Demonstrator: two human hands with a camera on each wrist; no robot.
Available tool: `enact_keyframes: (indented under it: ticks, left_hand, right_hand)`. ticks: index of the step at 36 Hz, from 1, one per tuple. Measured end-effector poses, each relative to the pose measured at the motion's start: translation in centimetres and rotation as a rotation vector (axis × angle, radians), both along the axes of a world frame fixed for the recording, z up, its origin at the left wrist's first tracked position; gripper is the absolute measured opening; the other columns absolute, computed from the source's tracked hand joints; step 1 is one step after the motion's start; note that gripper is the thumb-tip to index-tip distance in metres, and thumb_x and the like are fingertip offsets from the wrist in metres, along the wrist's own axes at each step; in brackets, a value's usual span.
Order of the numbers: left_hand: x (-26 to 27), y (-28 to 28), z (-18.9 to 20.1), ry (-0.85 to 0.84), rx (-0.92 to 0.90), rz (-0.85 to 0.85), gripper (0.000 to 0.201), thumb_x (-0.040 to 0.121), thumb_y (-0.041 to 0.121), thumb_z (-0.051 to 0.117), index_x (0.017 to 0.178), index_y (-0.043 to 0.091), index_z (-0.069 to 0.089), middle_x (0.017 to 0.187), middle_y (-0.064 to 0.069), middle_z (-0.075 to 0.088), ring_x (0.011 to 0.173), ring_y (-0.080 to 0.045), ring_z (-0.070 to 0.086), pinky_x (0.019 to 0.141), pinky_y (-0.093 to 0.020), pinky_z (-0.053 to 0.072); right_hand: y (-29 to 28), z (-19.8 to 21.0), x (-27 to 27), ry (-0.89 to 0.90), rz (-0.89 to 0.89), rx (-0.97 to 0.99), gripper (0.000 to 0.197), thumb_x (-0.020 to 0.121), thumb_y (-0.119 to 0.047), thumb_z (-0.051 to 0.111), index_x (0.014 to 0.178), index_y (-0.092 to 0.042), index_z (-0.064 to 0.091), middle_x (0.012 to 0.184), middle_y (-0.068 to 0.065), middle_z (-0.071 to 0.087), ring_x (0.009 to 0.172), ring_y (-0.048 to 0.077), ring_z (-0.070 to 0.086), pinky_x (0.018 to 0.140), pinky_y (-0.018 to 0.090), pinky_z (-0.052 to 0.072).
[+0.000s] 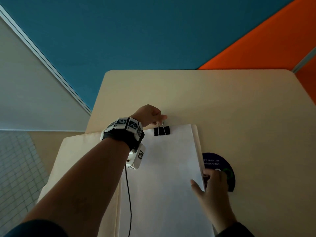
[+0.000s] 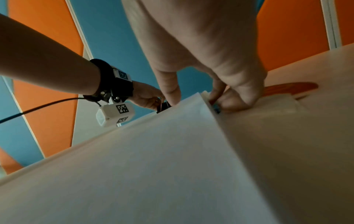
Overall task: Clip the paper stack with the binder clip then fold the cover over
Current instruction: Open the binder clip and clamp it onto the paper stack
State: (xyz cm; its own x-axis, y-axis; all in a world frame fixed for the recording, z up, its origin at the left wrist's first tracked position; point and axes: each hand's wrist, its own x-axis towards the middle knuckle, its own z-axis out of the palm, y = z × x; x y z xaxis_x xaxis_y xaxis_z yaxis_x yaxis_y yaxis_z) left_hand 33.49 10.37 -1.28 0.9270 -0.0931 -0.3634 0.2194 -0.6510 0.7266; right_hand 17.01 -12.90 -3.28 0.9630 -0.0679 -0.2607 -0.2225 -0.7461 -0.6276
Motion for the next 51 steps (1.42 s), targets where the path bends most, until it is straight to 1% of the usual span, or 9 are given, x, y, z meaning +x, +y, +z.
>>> enact_keyframes:
  ticks: [5,10,15,18,25,29,34,37,51]
  left_hand:
    - [-0.4,-0.3,0.3,0.022,-0.012,0.042,0.043,0.082,0.031,0.061,0.044,0.019,0.045,0.044,0.012,0.064,0.044,0.006,0.053,0.059,-0.013,0.044]
    - [-1.0,-0.2,0.3,0.005,-0.060,0.051,0.036,0.060,0.054,0.057,0.037,0.026,0.055,0.089,-0.033,0.069,0.090,-0.043,0.064,0.092,-0.051,0.051]
    - [-1.5,-0.1,1.2,-0.013,-0.113,0.094,0.037,0.081,0.029,0.062,0.057,0.001,0.058,0.060,0.000,0.068,0.068,-0.016,0.059,0.085,-0.041,0.051]
    - [-1.6,0.0,1.2,-0.027,-0.150,0.109,0.043,0.081,0.024,0.063,0.040,0.019,0.049,0.051,0.009,0.064,0.071,-0.017,0.058,0.086,-0.040,0.052]
    - [-2.4,0.0,2.2,-0.033,-0.177,0.117,0.044,0.076,0.043,0.062,0.076,-0.001,0.067,0.085,-0.021,0.070,0.083,-0.025,0.063,0.095,-0.041,0.048]
    - [-2.8,-0.2,2.6,-0.005,-0.292,0.242,0.045,0.091,0.041,0.042,0.106,0.004,0.065,0.076,0.008,0.062,0.088,-0.010,0.057,0.090,-0.029,0.043]
    - [-3.3,-0.5,2.1,-0.039,-0.286,0.148,0.014,0.086,0.002,0.054,0.094,0.002,0.065,0.087,0.002,0.060,0.059,0.009,0.059,0.060,-0.001,0.045]
    - [-3.8,-0.3,1.7,-0.029,-0.305,0.055,0.018,0.083,0.002,0.059,0.077,0.019,0.055,0.106,-0.005,0.060,0.085,-0.007,0.062,0.074,-0.008,0.048]
    - [-5.8,-0.8,1.2,-0.119,0.203,-0.205,0.097,0.050,0.039,0.084,0.126,0.019,0.028,0.119,-0.005,0.055,0.093,-0.023,0.056,0.081,-0.029,0.041]
  right_hand:
    - [-1.2,0.7,3.5,-0.028,-0.039,0.095,0.069,0.072,-0.020,0.073,0.126,0.001,0.038,0.123,0.021,0.049,0.112,0.032,0.048,0.095,0.042,0.042]
    - [-1.8,1.9,6.9,0.132,-0.020,0.348,0.054,0.077,-0.021,0.068,0.123,-0.009,0.043,0.103,0.006,0.059,0.089,0.015,0.055,0.066,0.016,0.041]
    - [-1.9,1.0,7.6,0.299,0.048,0.442,0.039,0.070,-0.042,0.069,0.100,-0.019,0.060,0.107,0.005,0.069,0.102,0.022,0.062,0.092,0.046,0.048]
    - [-1.2,1.0,7.5,0.388,0.073,0.522,0.029,0.075,-0.031,0.068,0.099,-0.017,0.062,0.103,0.009,0.070,0.096,0.025,0.065,0.092,0.049,0.049]
    - [0.0,1.3,7.3,0.410,0.039,0.672,0.019,0.086,-0.006,0.054,0.105,-0.005,0.058,0.091,0.004,0.066,0.083,0.012,0.062,0.059,0.004,0.049]
    - [0.0,1.4,7.0,0.410,-0.001,0.698,0.022,0.087,-0.007,0.052,0.108,-0.003,0.057,0.113,0.020,0.063,0.105,0.031,0.059,0.092,0.035,0.049]
    - [0.2,1.4,6.7,0.392,-0.015,0.698,0.032,0.087,-0.008,0.052,0.118,-0.001,0.053,0.118,0.020,0.062,0.109,0.031,0.058,0.105,0.048,0.040]
    - [0.2,1.4,6.6,0.380,-0.022,0.683,0.031,0.087,-0.010,0.053,0.117,-0.004,0.054,0.117,0.020,0.062,0.108,0.031,0.059,0.104,0.050,0.040]
    - [0.3,1.2,6.4,0.356,-0.026,0.728,0.020,0.087,-0.006,0.052,0.106,-0.008,0.057,0.117,0.025,0.061,0.110,0.036,0.057,0.103,0.051,0.041]
